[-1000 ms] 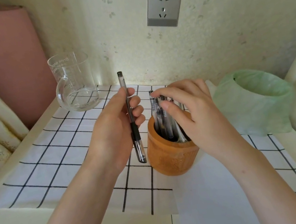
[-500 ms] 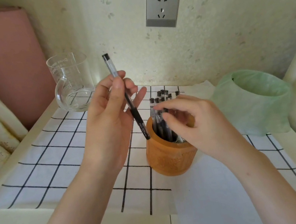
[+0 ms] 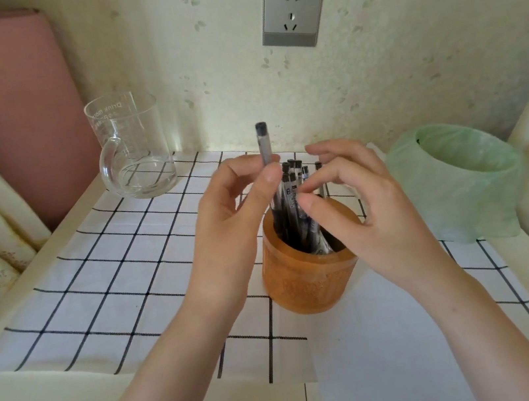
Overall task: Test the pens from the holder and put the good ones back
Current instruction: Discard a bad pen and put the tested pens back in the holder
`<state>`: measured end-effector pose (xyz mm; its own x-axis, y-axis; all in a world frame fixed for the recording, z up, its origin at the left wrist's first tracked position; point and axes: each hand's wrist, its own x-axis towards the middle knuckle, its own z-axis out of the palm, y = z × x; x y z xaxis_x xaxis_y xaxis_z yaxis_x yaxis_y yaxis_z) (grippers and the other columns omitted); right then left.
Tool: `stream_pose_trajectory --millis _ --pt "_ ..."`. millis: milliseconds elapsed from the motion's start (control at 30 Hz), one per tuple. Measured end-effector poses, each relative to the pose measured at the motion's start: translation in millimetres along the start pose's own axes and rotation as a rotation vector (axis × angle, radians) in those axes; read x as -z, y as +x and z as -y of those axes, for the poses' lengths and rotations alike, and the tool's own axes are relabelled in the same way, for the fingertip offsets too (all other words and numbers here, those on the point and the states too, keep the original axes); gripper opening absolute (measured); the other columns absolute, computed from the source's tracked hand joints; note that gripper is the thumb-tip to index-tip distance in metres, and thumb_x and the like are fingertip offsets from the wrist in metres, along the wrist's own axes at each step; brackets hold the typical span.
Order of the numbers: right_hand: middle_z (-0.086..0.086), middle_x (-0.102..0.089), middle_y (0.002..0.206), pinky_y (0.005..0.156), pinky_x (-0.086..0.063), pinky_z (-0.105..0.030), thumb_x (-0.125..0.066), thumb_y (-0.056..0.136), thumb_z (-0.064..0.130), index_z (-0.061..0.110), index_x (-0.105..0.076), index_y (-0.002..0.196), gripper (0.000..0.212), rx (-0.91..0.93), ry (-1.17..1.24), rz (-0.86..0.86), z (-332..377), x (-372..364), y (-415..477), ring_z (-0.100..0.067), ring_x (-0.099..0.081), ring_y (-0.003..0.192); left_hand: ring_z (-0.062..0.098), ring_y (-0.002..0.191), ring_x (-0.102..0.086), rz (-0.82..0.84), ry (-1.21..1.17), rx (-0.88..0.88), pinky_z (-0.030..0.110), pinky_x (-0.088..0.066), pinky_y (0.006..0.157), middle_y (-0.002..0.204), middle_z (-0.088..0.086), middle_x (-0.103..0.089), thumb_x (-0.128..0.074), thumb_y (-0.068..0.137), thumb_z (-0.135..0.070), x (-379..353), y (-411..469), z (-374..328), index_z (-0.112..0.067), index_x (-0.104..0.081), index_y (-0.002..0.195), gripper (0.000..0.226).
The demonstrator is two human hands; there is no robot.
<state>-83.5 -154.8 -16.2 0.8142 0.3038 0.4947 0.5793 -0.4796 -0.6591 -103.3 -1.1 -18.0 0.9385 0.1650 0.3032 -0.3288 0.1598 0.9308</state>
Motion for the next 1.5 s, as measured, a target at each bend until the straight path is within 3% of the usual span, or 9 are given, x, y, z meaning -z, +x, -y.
stream_pose_trajectory --millis 267,500,600,733,900,1067,1300,1400,1500 --pt "0.030 -0.030 0.143 0.119 -0.013 -0.027 -0.043 0.096 0.033 0.032 -0.037 0.142 0.046 0.015 -0.031 0.092 7.1 -4.6 -0.6 0.012 -0.014 0.138 -0.002 0.109 -0.052 0.035 0.376 0.093 0.006 -0.041 0.092 0.119 -0.011 -0.052 -0.068 0.081 -0.014 -4.5 -7.9 17.1 -0.026 -0.054 0.093 0.022" --pt "0.003 -0.045 0.145 0.119 -0.013 -0.029 -0.037 0.101 0.021 0.015 -0.042 0.141 0.041 0.117 -0.163 0.077 1.0 -14.5 3.5 -0.001 -0.030 0.138 -0.013 0.125 -0.036 0.188 0.476 -0.041 0.015 -0.036 0.103 0.141 -0.023 -0.037 -0.056 0.087 -0.005 1.1 -9.2 6.2 -0.036 -0.022 0.143 0.072" --pt "-0.002 -0.051 0.141 0.119 -0.011 -0.034 -0.033 0.101 0.028 0.009 -0.045 0.139 0.044 0.172 -0.300 0.051 -2.3 -16.0 4.6 -0.007 -0.036 0.136 -0.020 0.103 -0.044 0.259 0.588 -0.050 -0.002 -0.032 0.089 0.120 -0.041 -0.039 -0.041 0.096 -0.012 1.2 -11.5 7.2 -0.033 -0.013 0.147 0.062" --pt "0.001 -0.049 0.142 0.117 -0.013 -0.030 -0.028 0.100 0.034 0.009 -0.043 0.140 0.050 0.179 -0.285 0.089 1.8 -14.8 3.6 -0.007 -0.034 0.135 0.000 0.093 -0.052 0.317 0.815 -0.158 0.013 -0.037 0.089 0.108 -0.017 -0.056 -0.034 0.098 -0.019 -3.2 -14.5 11.4 -0.028 -0.004 0.149 0.059" --pt "0.011 -0.012 0.158 0.121 -0.004 -0.032 -0.032 0.102 0.025 0.019 -0.024 0.149 0.049 0.035 0.092 0.059 8.2 -2.3 3.4 0.001 -0.005 0.145 -0.016 0.123 -0.037 0.177 0.546 -0.066 0.010 -0.028 0.105 0.138 -0.022 -0.044 -0.027 0.099 -0.042 -1.0 -13.3 8.5 -0.037 -0.022 0.145 0.047" --pt "0.041 -0.019 0.136 0.112 0.006 -0.009 -0.042 0.095 0.045 0.034 -0.038 0.141 0.048 -0.060 -0.018 0.098 2.0 3.0 2.4 0.021 0.000 0.133 -0.024 0.110 -0.043 0.133 0.415 -0.023 -0.001 -0.032 0.092 0.126 -0.025 -0.052 -0.041 0.096 -0.028 -0.2 -7.5 8.2 -0.029 -0.042 0.137 0.041" --pt "0.021 -0.045 0.140 0.120 -0.004 -0.039 -0.051 0.094 0.034 0.029 -0.043 0.140 0.047 -0.022 0.008 0.057 -3.1 -8.0 1.3 0.005 -0.016 0.141 0.003 0.082 -0.047 0.164 0.483 -0.008 0.014 -0.036 0.075 0.092 -0.011 -0.052 -0.037 0.095 -0.044 -0.4 -10.6 15.6 -0.042 -0.038 0.137 0.041" --pt "0.022 -0.031 0.151 0.120 -0.004 -0.028 -0.042 0.097 0.040 0.036 -0.031 0.145 0.049 -0.081 0.117 0.031 -1.7 -2.1 1.8 0.006 -0.002 0.143 -0.013 0.105 -0.050 0.224 0.406 0.042 0.009 -0.036 0.095 0.121 -0.024 -0.054 -0.034 0.093 -0.050 2.6 -1.6 24.3 -0.040 -0.040 0.135 0.043" --pt "0.025 -0.019 0.154 0.115 -0.013 -0.016 -0.039 0.090 0.049 0.041 -0.033 0.142 0.053 -0.195 0.241 -0.016 0.5 11.6 2.4 0.011 -0.010 0.140 0.008 0.124 -0.046 0.256 0.216 0.212 0.028 -0.036 0.105 0.146 -0.004 -0.040 -0.052 0.073 -0.072 30.2 -8.1 34.6 -0.036 -0.048 0.121 0.060"
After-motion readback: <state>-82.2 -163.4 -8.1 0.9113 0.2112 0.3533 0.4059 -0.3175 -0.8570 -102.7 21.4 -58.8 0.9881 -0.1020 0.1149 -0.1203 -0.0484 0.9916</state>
